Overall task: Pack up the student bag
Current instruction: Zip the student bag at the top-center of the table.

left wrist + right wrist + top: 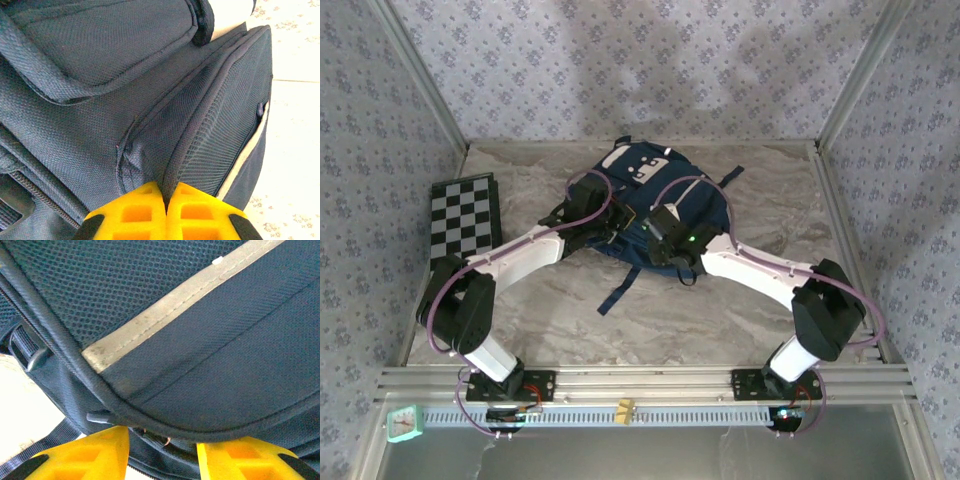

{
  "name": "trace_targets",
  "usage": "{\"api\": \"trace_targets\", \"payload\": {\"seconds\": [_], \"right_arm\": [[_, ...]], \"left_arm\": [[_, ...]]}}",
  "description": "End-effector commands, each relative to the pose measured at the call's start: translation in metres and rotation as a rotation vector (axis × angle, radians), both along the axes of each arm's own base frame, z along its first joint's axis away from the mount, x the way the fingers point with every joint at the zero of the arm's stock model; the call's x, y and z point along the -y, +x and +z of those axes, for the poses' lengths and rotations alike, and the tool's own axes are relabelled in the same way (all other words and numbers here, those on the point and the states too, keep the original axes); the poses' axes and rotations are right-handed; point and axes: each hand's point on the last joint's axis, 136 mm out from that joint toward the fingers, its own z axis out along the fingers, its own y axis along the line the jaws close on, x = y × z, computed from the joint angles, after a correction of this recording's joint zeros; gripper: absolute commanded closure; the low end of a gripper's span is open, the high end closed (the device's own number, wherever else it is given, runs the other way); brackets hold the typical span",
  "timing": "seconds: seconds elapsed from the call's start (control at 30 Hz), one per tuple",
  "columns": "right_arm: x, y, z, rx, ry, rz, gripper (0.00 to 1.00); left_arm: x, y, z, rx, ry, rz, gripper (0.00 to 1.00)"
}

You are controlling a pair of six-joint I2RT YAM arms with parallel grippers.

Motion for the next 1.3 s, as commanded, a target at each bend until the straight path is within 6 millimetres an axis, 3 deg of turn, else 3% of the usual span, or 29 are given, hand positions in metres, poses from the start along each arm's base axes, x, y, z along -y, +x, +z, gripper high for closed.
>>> {"api": "trace_targets", "payload": {"seconds": [0.0,0.2,0.27,0.5,0.67,0.83,1.0,1.27], "right_arm": [[0.004,-0.006,0.017,0.009,0.032,-0.074,0.57],[0.007,-0.012,0.011,-0.061,0.143,-0.243,0.44],[0.000,-0.004,0.020,-0.052,0.187,-0.293,0.38],[0.010,0.009,0.008,-0.032,0.107,-0.422,0.33],[0.024,0.005,0.006,-0.015,0.011,-0.452,0.41],[0.026,-0.003,0.000,-0.041,0.038,-0.430,0.53],[0.016,0.001,-0.001,-0.060,0.051,-0.376,0.66],[-0.003,0.010,-0.002,-0.061,0.046,-0.300,0.72]], "left_arm": [[0.002,0.010,0.040,0.114,-0.056,0.003,1.00],[0.002,0.011,0.039,0.114,-0.057,0.005,1.00],[0.003,0.011,0.040,0.115,-0.059,0.005,1.00],[0.000,0.010,0.041,0.120,-0.058,0.011,1.00],[0.001,0.009,0.041,0.118,-0.060,0.007,1.00],[0.002,0.010,0.041,0.118,-0.067,0.005,1.00],[0.002,0.009,0.040,0.117,-0.066,0.006,1.00],[0.004,0.009,0.041,0.117,-0.070,0.003,1.00]]}}
